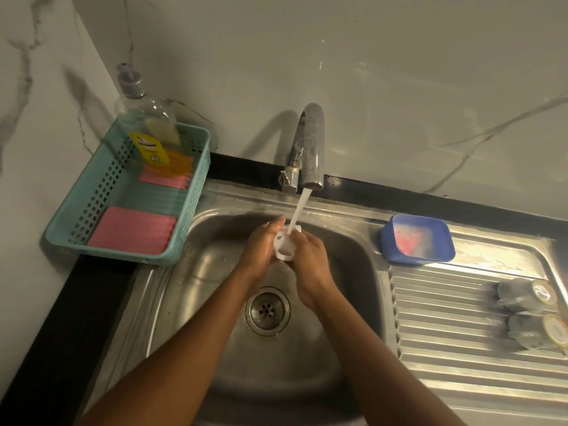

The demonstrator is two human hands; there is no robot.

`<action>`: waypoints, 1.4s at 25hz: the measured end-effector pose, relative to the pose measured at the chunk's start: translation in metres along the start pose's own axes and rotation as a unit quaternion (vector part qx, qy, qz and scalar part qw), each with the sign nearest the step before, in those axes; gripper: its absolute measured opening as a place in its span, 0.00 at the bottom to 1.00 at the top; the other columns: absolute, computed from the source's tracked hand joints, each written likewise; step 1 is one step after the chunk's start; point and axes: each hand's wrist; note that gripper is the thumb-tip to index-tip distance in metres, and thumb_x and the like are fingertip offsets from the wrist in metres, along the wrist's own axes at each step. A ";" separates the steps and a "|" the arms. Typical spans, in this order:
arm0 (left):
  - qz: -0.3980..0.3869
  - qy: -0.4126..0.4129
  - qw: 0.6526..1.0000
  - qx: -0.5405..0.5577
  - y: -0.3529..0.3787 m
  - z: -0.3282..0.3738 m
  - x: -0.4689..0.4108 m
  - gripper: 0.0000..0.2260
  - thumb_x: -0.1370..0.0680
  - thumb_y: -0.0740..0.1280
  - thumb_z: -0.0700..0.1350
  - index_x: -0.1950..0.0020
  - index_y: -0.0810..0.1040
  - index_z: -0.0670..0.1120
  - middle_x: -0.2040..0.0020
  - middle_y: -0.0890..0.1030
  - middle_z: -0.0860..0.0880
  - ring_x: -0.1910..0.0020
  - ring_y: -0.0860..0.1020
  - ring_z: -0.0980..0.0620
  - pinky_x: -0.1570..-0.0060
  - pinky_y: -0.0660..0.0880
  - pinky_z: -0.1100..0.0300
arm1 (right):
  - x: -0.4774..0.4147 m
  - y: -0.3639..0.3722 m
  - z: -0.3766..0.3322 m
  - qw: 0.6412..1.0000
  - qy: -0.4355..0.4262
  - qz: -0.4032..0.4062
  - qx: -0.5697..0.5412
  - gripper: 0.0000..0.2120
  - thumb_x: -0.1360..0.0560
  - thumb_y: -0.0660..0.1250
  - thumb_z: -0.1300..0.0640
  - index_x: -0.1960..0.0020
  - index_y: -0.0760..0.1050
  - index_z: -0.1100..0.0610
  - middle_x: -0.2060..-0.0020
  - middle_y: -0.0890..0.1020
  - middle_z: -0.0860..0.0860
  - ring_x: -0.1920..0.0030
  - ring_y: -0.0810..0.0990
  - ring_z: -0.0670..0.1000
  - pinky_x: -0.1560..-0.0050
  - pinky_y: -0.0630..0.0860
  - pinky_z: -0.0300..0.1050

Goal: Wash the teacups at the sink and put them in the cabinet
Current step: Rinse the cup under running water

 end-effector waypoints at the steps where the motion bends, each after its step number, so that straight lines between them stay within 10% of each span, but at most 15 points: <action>1: 0.025 0.046 0.999 0.014 0.002 -0.001 -0.002 0.17 0.18 0.63 0.53 0.45 0.83 0.41 0.52 0.85 0.40 0.55 0.83 0.45 0.55 0.78 0.52 | 0.001 0.005 -0.002 0.999 0.006 -0.003 -0.051 0.13 0.17 0.59 0.54 0.40 0.79 0.57 0.47 0.84 0.56 0.45 0.83 0.54 0.37 0.78 0.57; 4: 0.089 -0.065 0.993 0.047 0.000 0.013 -0.009 0.13 0.21 0.65 0.50 0.53 0.82 0.40 0.62 0.83 0.44 0.65 0.80 0.47 0.62 0.74 0.56 | 0.012 -0.011 0.014 0.968 -0.140 -0.107 0.176 0.15 0.19 0.59 0.57 0.34 0.75 0.52 0.38 0.79 0.49 0.35 0.76 0.47 0.30 0.71 0.53; 7: 0.028 -0.231 0.972 -0.025 -0.009 0.018 -0.005 0.13 0.21 0.63 0.52 0.55 0.80 0.44 0.68 0.80 0.47 0.68 0.77 0.49 0.65 0.71 0.58 | 0.000 -0.046 0.035 0.790 -0.264 -0.183 0.523 0.22 0.21 0.57 0.47 0.29 0.70 0.51 0.31 0.75 0.50 0.27 0.68 0.48 0.20 0.47 0.59; 12: 0.044 -0.043 0.996 0.065 0.007 -0.001 -0.003 0.18 0.23 0.63 0.58 0.48 0.85 0.47 0.54 0.85 0.44 0.56 0.83 0.46 0.55 0.79 0.50 | -0.004 -0.014 0.002 0.985 -0.105 -0.024 0.132 0.11 0.16 0.61 0.54 0.41 0.77 0.58 0.52 0.85 0.55 0.53 0.85 0.47 0.52 0.80 0.41; 15: 0.157 -0.026 0.986 0.043 0.008 0.007 -0.012 0.15 0.21 0.62 0.50 0.50 0.84 0.42 0.55 0.86 0.41 0.56 0.84 0.44 0.52 0.80 0.46 | 0.005 -0.006 0.008 0.980 -0.126 -0.038 0.152 0.09 0.16 0.62 0.57 0.38 0.76 0.56 0.51 0.84 0.49 0.50 0.83 0.42 0.52 0.79 0.36; 27: 0.010 0.046 0.975 -0.219 0.006 -0.001 0.001 0.10 0.18 0.66 0.49 0.56 0.80 0.45 0.53 0.83 0.49 0.55 0.80 0.54 0.56 0.74 0.61 | -0.007 -0.042 0.032 0.968 -0.084 -0.080 0.222 0.16 0.26 0.63 0.73 0.44 0.77 0.59 0.56 0.83 0.55 0.57 0.82 0.49 0.58 0.78 0.41; 35: 0.041 -0.007 0.995 0.089 -0.002 -0.002 0.001 0.11 0.19 0.66 0.46 0.45 0.85 0.41 0.48 0.86 0.41 0.50 0.84 0.44 0.51 0.81 0.50 | -0.021 -0.033 0.011 0.993 -0.025 -0.025 0.114 0.10 0.19 0.65 0.53 0.50 0.82 0.58 0.59 0.85 0.53 0.58 0.84 0.50 0.58 0.79 0.41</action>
Point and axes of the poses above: each hand's wrist, its own x-axis away from the middle knuckle, its own y-axis out of the palm, z = x × y
